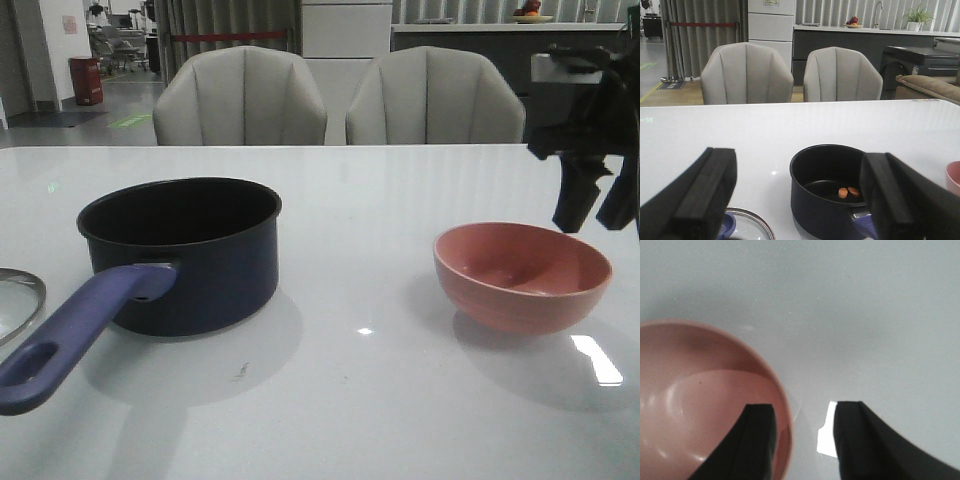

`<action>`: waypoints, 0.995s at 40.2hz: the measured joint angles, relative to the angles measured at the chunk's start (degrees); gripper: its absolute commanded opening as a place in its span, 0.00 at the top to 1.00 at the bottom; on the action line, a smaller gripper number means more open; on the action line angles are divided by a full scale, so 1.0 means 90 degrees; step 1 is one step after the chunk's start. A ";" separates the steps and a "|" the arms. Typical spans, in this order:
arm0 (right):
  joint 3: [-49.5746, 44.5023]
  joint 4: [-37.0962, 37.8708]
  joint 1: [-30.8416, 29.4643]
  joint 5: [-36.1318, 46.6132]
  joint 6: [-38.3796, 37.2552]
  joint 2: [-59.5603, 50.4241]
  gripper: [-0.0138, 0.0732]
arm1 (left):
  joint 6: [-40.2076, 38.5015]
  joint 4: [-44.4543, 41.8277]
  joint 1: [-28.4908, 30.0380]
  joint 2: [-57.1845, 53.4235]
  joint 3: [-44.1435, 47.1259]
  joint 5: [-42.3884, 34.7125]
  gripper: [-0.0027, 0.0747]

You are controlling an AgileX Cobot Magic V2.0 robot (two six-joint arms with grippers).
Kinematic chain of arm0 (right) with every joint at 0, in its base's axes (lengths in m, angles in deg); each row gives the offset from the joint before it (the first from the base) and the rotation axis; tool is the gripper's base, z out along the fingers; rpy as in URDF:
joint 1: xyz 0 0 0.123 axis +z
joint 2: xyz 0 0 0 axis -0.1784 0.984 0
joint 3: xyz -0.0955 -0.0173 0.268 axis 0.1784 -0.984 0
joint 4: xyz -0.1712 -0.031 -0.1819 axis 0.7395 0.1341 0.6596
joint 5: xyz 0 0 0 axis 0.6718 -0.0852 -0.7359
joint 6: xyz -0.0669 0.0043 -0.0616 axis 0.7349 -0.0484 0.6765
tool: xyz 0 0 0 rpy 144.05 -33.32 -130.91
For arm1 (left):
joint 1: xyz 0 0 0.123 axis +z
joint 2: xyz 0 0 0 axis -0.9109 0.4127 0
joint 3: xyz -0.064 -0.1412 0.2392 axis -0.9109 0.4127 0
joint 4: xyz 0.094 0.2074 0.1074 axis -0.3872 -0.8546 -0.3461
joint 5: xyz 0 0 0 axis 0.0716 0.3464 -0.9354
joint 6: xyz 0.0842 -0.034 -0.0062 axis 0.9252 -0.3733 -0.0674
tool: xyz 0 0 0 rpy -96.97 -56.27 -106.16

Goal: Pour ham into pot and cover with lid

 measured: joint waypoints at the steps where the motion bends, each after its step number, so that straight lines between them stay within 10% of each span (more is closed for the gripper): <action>1: 0.0009 0.0012 0.0000 -0.0032 0.0000 -0.0121 0.38 | 0.0000 0.0000 0.0000 0.0000 0.0000 0.0000 0.25; 40: -0.4768 -0.0475 0.1245 0.2870 0.0012 -0.7629 0.38 | 0.0000 0.0000 0.0000 0.0000 0.0000 0.0024 0.25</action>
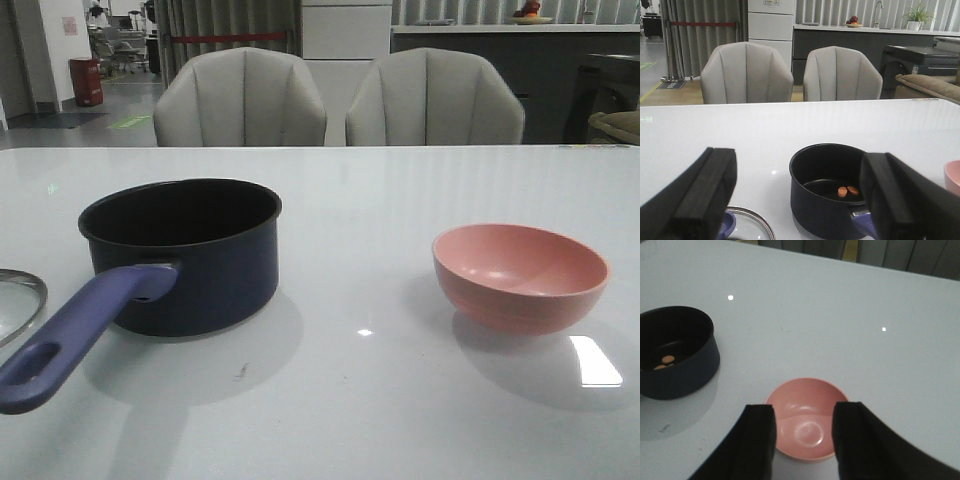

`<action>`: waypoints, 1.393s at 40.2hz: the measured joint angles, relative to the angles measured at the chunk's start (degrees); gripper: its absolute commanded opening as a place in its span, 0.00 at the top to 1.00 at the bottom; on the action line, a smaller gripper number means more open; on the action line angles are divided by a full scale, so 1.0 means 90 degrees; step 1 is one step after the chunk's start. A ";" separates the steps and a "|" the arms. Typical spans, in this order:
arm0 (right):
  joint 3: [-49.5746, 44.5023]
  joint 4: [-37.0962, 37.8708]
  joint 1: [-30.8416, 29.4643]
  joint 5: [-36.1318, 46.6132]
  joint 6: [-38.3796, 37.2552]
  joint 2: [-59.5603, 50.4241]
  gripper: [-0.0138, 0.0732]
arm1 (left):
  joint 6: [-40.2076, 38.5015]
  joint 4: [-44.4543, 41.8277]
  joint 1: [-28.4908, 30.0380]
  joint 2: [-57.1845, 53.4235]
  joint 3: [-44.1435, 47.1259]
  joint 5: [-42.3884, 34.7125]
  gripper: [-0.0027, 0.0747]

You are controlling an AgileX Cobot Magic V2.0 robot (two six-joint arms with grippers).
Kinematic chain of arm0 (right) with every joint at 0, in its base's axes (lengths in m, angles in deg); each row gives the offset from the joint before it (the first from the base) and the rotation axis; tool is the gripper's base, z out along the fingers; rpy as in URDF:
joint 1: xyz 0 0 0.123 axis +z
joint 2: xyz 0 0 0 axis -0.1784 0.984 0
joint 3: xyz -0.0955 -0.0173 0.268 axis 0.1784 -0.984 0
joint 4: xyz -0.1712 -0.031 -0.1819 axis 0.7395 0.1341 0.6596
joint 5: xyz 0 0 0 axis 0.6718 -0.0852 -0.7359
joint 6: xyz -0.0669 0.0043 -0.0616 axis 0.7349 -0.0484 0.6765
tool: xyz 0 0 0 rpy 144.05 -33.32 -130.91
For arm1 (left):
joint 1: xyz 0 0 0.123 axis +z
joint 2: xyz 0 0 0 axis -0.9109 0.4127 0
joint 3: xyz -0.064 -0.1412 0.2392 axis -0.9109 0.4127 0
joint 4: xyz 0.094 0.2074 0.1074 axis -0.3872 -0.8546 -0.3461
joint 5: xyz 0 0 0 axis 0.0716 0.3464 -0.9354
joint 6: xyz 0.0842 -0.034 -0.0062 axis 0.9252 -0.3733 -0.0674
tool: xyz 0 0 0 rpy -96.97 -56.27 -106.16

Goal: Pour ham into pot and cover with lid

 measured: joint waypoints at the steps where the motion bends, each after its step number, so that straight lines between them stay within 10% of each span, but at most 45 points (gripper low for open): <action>1: -0.0180 -0.0047 0.0000 0.0013 0.0000 -0.0221 0.38 | 0.0000 0.0000 0.0000 0.0000 0.0000 0.0000 0.25; 13: -0.1971 -0.0123 0.0000 0.0099 0.0000 -0.2693 0.40 | 0.0000 0.0000 0.0000 0.0000 0.0000 0.0000 0.25; 20: -0.2410 -0.0123 0.0000 0.0670 0.0000 -0.2909 0.71 | 0.0000 0.0000 0.0000 0.0000 0.0000 0.0000 0.25; 56: -0.2490 -0.0148 0.0000 0.0879 0.0000 -0.2909 0.68 | 0.0000 0.0000 0.0338 0.2502 -0.1615 0.1171 0.08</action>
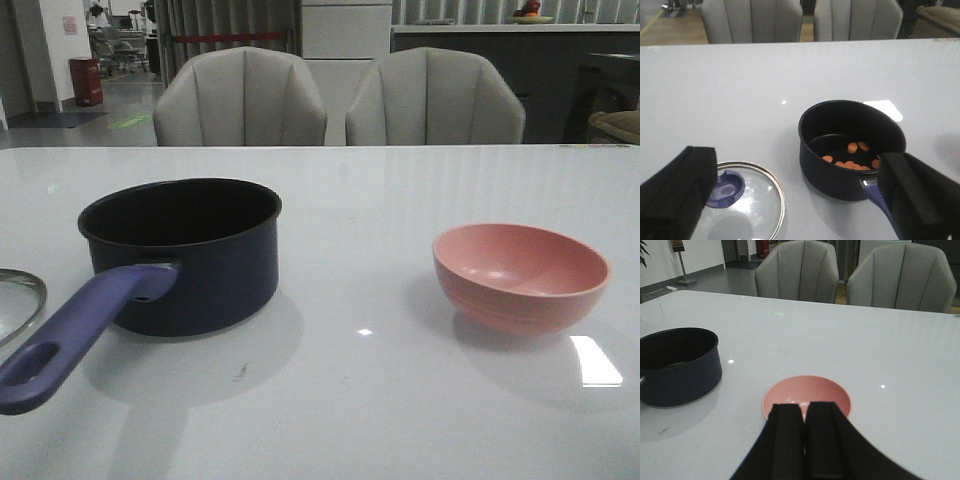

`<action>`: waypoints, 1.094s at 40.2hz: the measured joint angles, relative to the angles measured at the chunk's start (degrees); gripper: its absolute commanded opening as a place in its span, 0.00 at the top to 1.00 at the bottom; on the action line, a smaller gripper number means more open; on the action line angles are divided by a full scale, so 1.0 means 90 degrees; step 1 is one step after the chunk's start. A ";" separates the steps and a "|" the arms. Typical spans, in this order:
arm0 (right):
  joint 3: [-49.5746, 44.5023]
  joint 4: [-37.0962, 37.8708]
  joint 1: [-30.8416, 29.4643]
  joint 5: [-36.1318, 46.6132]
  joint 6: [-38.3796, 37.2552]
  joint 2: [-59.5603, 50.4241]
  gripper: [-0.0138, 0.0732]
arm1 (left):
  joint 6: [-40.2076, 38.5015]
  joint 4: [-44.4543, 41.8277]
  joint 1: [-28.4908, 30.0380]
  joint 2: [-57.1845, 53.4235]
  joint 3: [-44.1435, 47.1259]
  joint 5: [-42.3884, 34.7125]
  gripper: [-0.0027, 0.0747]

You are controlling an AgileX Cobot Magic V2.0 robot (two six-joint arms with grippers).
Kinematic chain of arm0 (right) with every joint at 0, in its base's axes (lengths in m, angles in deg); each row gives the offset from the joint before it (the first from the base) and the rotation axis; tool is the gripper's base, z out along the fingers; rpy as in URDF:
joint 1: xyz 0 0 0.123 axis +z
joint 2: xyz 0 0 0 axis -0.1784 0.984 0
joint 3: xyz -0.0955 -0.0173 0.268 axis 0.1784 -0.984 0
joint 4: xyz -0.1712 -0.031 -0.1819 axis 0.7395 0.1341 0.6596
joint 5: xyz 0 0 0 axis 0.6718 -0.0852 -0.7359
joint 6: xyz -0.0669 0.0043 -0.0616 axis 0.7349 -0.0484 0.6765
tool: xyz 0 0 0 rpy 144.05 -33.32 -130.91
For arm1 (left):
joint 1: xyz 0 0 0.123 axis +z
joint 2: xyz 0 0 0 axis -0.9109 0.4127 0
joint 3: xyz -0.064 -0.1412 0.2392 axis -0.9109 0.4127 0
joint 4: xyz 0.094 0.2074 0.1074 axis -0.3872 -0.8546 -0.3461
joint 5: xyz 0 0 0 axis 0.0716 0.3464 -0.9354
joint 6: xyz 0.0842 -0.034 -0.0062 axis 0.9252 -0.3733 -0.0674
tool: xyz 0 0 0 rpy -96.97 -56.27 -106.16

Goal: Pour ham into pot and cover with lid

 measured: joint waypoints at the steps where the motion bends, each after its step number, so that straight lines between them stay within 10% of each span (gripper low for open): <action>1: 0.0000 0.0000 0.0000 0.0000 0.0000 0.0000 0.68 | -0.0017 0.0000 0.0084 0.0160 -0.0093 0.0099 0.08; 18: 0.0000 0.0000 0.0000 0.0000 0.0000 0.0000 0.68 | -0.0523 0.0141 0.1408 0.3020 -0.1661 0.1624 0.08; 44: 0.0000 0.0000 0.0000 0.0000 0.0000 0.0000 0.68 | -0.0551 -0.0187 0.1515 0.7228 -0.4423 0.3381 0.08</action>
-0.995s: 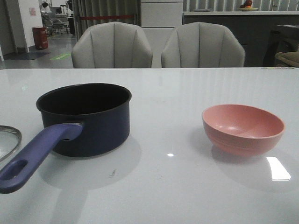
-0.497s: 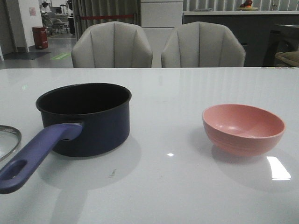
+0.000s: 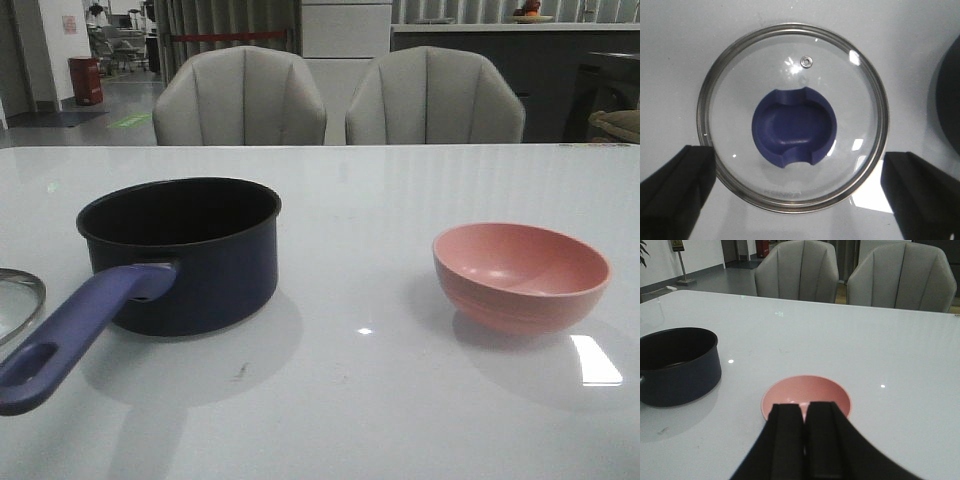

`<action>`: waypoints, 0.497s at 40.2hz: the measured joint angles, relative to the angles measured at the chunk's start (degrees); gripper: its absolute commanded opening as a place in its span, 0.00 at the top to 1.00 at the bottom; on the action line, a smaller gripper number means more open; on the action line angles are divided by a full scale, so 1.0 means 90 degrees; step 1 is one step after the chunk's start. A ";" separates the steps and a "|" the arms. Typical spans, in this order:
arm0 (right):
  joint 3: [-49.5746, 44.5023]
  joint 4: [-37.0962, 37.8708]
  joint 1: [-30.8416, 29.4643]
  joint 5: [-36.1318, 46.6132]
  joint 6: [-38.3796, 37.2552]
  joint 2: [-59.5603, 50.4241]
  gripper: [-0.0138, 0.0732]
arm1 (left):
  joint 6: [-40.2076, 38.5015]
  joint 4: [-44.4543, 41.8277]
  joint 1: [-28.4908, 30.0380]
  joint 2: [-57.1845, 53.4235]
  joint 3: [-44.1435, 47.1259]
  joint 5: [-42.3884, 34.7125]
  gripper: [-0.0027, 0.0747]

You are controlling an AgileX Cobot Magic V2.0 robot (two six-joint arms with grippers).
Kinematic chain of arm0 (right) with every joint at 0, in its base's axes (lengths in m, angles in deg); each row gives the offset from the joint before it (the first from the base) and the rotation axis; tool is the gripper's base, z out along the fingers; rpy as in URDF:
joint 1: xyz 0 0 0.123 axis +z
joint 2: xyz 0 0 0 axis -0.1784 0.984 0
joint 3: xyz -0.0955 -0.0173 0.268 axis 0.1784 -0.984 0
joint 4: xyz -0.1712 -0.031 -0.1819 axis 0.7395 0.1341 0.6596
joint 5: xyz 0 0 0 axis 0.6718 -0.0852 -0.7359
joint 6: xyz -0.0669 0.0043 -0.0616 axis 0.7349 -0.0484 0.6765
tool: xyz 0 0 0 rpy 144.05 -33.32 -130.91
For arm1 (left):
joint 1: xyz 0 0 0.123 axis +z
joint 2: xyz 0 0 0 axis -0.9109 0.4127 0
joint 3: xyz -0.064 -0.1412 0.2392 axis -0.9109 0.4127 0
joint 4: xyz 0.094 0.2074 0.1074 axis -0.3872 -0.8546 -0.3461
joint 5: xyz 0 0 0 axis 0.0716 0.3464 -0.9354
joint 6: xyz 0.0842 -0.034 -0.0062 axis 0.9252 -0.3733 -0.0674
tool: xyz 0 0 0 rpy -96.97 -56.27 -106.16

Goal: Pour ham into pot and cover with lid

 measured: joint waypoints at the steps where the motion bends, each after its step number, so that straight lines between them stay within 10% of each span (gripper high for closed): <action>1: 0.0000 0.0000 0.0000 0.0000 0.0000 0.0000 0.68 | 0.0000 -0.0022 0.0000 0.0112 -0.0089 0.0043 0.08; 20: 0.0000 0.0000 0.0000 0.0000 0.0000 0.0000 0.68 | 0.0000 -0.0137 0.0010 0.1209 -0.0852 0.0457 0.08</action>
